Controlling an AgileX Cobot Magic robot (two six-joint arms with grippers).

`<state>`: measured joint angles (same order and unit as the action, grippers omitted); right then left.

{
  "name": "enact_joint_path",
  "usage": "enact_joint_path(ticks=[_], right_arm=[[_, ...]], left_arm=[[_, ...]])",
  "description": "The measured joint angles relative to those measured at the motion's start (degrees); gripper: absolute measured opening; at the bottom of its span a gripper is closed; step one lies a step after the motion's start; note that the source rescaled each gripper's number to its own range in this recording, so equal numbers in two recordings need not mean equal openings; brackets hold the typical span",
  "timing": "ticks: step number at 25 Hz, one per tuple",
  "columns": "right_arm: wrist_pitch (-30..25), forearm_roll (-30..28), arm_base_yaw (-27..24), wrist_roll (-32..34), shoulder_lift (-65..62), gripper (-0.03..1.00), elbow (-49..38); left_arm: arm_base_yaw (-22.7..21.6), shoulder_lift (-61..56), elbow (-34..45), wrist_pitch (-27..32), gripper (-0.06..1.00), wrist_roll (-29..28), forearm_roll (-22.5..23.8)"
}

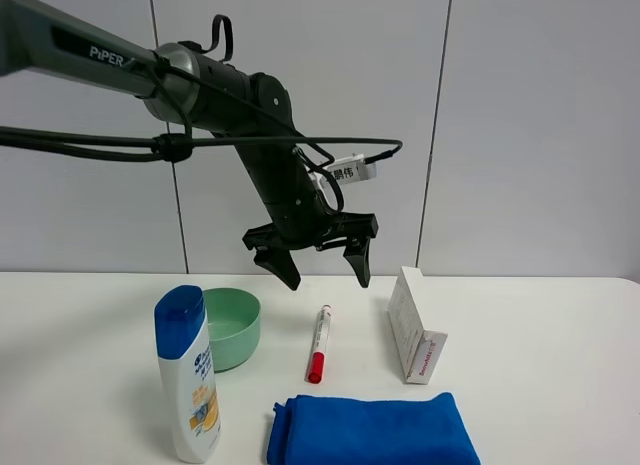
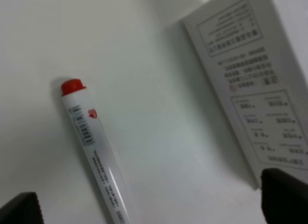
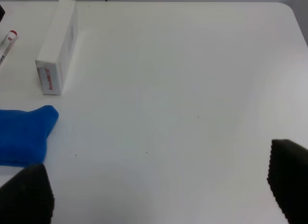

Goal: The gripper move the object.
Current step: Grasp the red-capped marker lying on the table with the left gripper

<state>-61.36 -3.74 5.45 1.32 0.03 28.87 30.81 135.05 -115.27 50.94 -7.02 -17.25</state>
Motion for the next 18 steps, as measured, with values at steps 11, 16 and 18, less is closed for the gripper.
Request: enact_joint_path(ticks=[11,16,18], right_arm=[[0.0,0.0,0.0,0.0,0.0,1.0,0.0],[0.0,0.0,0.0,0.0,0.0,1.0,0.0],[0.0,0.0,0.0,0.0,0.0,1.0,0.0]], left_arm=[[-0.6,3.1,-2.8,3.3,0.89,0.4,6.3],[-0.6,3.1,-2.8,5.5,0.89,0.4,9.8],[-0.6,3.1,-2.8,6.1,0.89,0.4,9.7]])
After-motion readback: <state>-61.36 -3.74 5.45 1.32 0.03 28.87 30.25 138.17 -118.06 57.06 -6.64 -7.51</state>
